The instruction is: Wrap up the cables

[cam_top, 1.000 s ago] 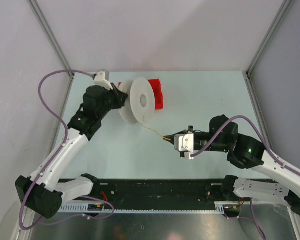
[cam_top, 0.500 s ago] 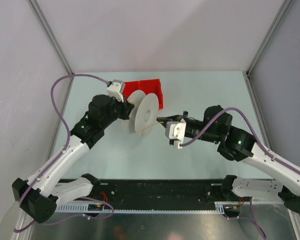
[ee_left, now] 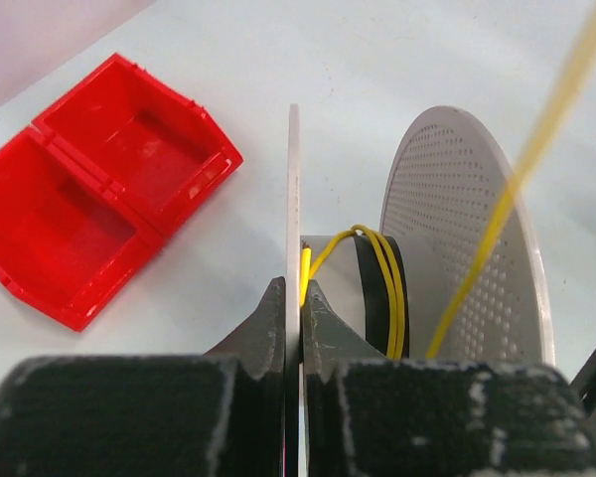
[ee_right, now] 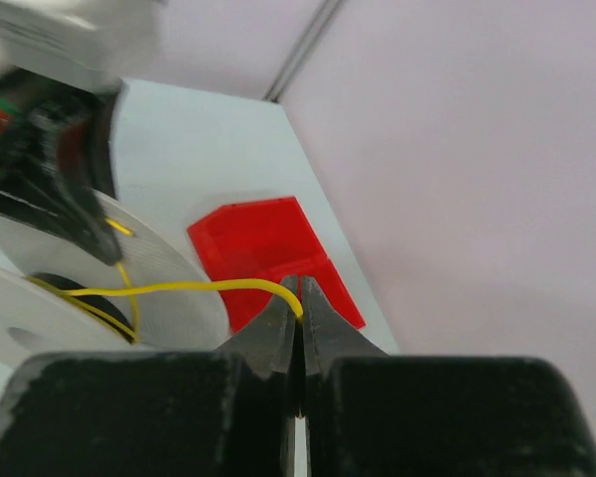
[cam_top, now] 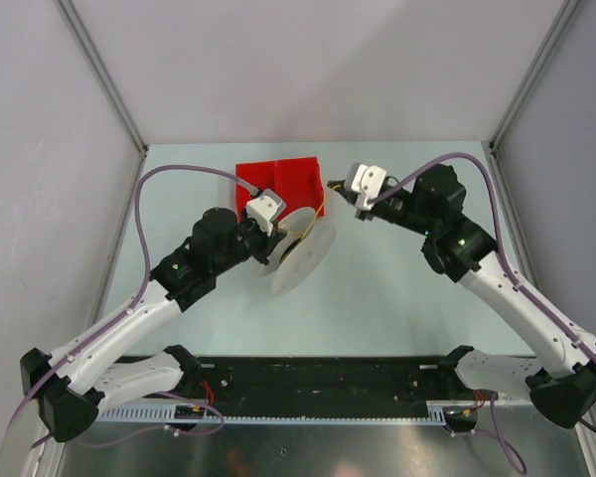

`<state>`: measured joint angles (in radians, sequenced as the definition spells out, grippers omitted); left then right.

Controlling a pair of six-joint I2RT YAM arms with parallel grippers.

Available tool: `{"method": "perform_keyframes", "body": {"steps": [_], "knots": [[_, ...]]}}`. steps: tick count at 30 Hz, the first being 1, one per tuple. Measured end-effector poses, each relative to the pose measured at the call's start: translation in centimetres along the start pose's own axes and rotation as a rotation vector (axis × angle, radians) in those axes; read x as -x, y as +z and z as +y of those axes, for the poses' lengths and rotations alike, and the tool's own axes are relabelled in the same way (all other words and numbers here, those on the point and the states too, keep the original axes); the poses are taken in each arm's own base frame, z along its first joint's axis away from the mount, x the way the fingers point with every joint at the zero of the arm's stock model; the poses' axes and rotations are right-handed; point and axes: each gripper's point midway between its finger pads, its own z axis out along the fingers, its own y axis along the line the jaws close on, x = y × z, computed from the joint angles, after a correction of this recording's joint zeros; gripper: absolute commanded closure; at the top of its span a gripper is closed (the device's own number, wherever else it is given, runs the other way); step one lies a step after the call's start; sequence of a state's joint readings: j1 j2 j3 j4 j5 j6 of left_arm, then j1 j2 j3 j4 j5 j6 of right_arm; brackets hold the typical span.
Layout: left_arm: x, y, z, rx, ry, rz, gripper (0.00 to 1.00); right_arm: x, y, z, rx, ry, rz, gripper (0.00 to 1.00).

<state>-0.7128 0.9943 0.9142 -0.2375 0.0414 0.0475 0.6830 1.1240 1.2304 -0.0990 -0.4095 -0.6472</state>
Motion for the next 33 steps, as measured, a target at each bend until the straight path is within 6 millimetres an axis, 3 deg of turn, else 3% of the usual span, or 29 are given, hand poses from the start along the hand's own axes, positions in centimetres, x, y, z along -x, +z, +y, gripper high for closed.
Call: {"method": "perform_keyframes", "body": {"steps": [3, 9, 12, 16, 21, 27, 33], "knots": [[0.5, -0.3, -0.6, -0.029, 0.03, -0.028, 1.0, -1.9, 0.1, -1.8, -0.026, 0.049, 0.028, 1.0], [3.5, -2.0, -1.5, -0.087, 0.052, -0.152, 1.0, -7.3, -0.8, -5.0, -0.049, 0.181, 0.102, 1.0], [5.3, -2.5, -1.7, -0.122, 0.009, -0.204, 1.0, -10.1, -1.4, -5.5, -0.023, 0.275, 0.131, 1.0], [7.9, -2.7, -0.4, -0.119, -0.126, -0.236, 1.0, -13.3, -2.0, -5.3, 0.013, 0.402, 0.161, 1.0], [9.8, -2.0, 2.2, -0.088, -0.347, -0.234, 1.0, -14.9, -2.5, -4.0, 0.007, 0.479, 0.166, 1.0], [10.5, -0.7, 4.1, -0.08, -0.616, -0.215, 1.0, -16.3, -2.9, -0.1, 0.026, 0.571, 0.194, 1.0], [10.2, 0.6, 6.4, -0.062, -0.872, -0.208, 1.0, -14.9, -2.1, 3.3, 0.071, 0.623, 0.164, 1.0]]}}
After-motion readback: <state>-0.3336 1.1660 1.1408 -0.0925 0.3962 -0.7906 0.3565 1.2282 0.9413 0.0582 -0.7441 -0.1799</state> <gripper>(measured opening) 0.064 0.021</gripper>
